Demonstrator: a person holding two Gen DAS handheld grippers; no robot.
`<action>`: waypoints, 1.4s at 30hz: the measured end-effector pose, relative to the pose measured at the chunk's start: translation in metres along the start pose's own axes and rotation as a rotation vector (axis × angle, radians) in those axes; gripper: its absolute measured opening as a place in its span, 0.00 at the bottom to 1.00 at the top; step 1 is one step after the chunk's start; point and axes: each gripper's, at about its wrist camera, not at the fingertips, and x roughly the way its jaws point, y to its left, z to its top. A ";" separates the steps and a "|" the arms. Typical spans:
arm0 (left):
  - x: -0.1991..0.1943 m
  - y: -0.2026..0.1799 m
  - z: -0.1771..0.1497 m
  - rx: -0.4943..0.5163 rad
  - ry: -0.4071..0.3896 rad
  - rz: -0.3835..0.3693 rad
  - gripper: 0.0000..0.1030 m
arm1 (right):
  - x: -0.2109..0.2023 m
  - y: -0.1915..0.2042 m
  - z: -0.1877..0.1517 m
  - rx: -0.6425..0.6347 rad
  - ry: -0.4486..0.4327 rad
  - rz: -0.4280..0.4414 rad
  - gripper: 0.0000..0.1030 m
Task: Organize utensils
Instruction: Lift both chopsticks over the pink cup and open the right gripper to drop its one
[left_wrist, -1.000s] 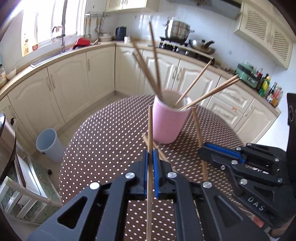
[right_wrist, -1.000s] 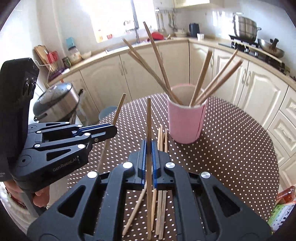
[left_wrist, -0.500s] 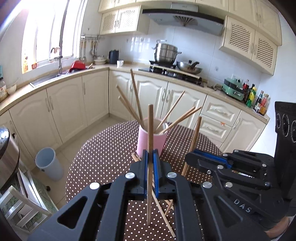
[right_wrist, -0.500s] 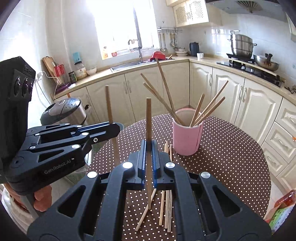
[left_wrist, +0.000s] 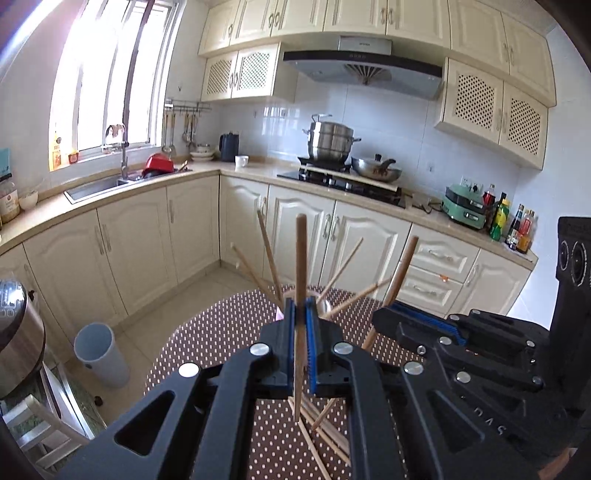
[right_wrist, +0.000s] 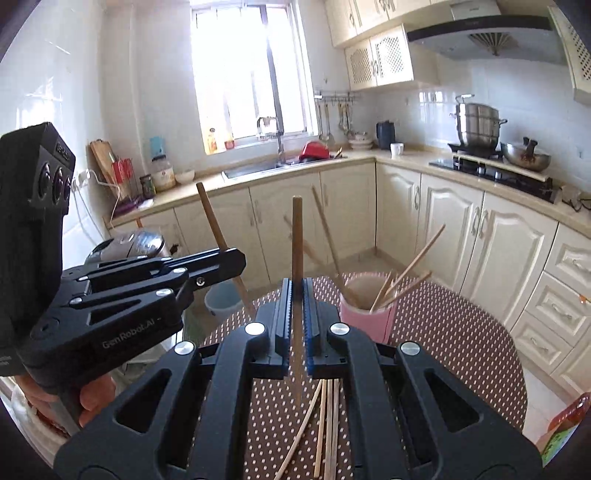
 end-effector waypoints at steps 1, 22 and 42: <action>0.000 0.000 0.004 -0.001 -0.008 -0.002 0.06 | 0.000 -0.001 0.004 -0.002 -0.010 -0.003 0.06; 0.046 -0.013 0.077 -0.032 -0.178 0.004 0.06 | 0.025 -0.038 0.052 0.027 -0.221 -0.122 0.06; 0.081 0.007 0.047 -0.059 -0.086 -0.002 0.06 | 0.056 -0.066 0.013 0.072 -0.027 -0.158 0.05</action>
